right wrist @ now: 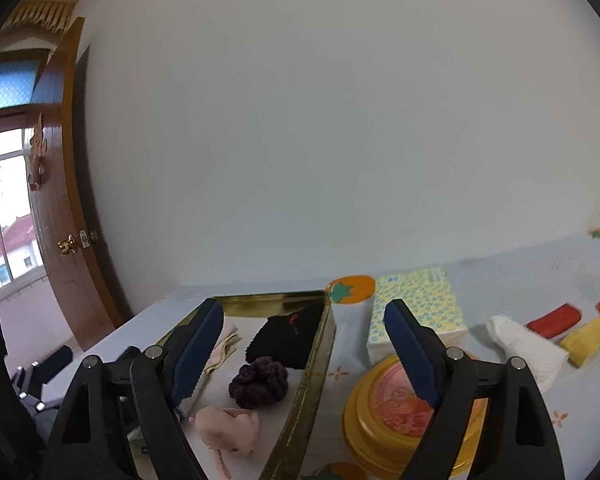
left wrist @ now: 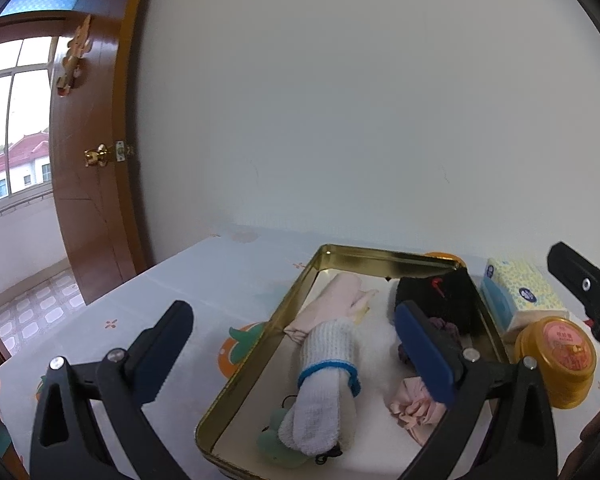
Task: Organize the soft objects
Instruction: 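Open both grippers to drop the glove plush and pom-pom into the tray, then lift both open grippers away from the tray toward the remaining items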
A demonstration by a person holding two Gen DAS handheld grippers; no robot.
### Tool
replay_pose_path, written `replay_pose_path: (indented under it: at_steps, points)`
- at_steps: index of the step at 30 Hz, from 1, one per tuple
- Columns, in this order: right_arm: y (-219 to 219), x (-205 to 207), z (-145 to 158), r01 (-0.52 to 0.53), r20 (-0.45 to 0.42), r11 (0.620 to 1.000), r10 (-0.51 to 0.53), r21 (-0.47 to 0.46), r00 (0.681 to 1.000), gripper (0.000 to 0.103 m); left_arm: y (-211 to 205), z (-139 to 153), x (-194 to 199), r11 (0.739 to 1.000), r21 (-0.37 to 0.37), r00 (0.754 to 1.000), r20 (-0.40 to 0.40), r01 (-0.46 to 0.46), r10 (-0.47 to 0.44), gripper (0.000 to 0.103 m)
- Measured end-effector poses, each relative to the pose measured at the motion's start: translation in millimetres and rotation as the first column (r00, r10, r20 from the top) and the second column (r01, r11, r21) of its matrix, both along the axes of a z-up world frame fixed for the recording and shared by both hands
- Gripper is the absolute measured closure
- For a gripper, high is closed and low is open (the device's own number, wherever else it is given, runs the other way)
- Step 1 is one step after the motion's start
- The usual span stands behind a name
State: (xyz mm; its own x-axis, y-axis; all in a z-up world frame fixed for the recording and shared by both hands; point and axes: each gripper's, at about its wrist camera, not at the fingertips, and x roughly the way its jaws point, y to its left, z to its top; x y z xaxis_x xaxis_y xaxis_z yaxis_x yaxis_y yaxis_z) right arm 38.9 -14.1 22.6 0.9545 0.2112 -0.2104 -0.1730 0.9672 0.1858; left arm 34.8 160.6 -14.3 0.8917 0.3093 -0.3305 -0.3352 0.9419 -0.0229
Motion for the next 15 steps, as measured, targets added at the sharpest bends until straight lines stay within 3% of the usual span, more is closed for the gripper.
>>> replay_pose_path:
  at_steps: [15]
  points:
    - [-13.8,-13.8,-3.2,0.028,0.006,0.997,-0.027,-0.070,1.000,0.018,-16.0,2.0,-13.9,1.000,0.015,1.000,0.023,0.016,-0.017,0.001]
